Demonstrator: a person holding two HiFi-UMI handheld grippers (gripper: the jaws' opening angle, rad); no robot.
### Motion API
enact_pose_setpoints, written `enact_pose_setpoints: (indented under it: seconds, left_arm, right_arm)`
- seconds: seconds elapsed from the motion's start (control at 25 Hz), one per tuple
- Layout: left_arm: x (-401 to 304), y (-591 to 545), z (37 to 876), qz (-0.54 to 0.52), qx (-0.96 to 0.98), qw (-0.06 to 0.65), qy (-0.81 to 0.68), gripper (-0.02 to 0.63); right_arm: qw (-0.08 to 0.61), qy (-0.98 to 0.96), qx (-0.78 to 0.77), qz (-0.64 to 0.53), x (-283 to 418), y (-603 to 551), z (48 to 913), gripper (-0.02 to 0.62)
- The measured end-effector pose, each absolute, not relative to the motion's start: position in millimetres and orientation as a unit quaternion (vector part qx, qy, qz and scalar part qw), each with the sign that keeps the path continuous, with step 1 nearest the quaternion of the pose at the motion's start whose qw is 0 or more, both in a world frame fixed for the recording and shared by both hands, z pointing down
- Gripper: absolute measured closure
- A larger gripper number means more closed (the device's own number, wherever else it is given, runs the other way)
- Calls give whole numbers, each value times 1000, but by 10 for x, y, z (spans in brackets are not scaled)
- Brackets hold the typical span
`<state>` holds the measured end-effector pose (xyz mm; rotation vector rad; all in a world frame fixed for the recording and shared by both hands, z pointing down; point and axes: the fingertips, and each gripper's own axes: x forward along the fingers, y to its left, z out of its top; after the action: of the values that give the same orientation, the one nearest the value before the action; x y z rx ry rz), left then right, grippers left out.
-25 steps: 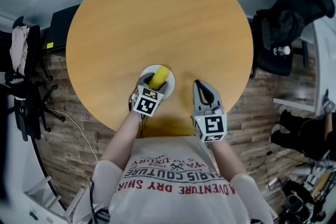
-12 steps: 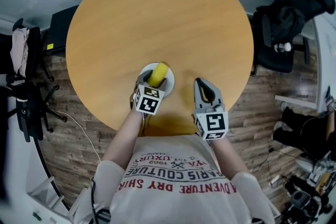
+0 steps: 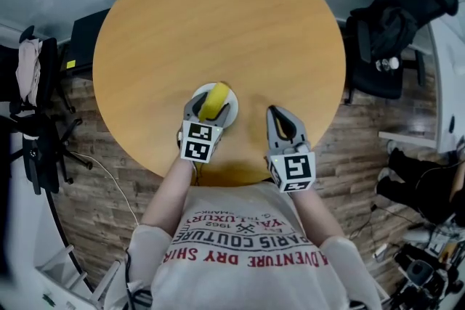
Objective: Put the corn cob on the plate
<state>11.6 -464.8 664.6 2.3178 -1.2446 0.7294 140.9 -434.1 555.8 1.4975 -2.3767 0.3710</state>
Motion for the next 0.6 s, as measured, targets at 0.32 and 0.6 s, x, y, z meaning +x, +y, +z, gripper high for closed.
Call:
enact_pose_setpoints:
  seconds: [0.32, 0.6]
  left_arm:
    - [158, -4489, 5946, 220, 833, 133, -491, 522]
    - [248, -4245, 5161, 149, 838, 95, -516, 574]
  right_arm:
    - [134, -843, 508, 114, 1489, -4217, 5290, 566]
    - [116, -863, 480, 104, 1515, -4089, 4979, 566]
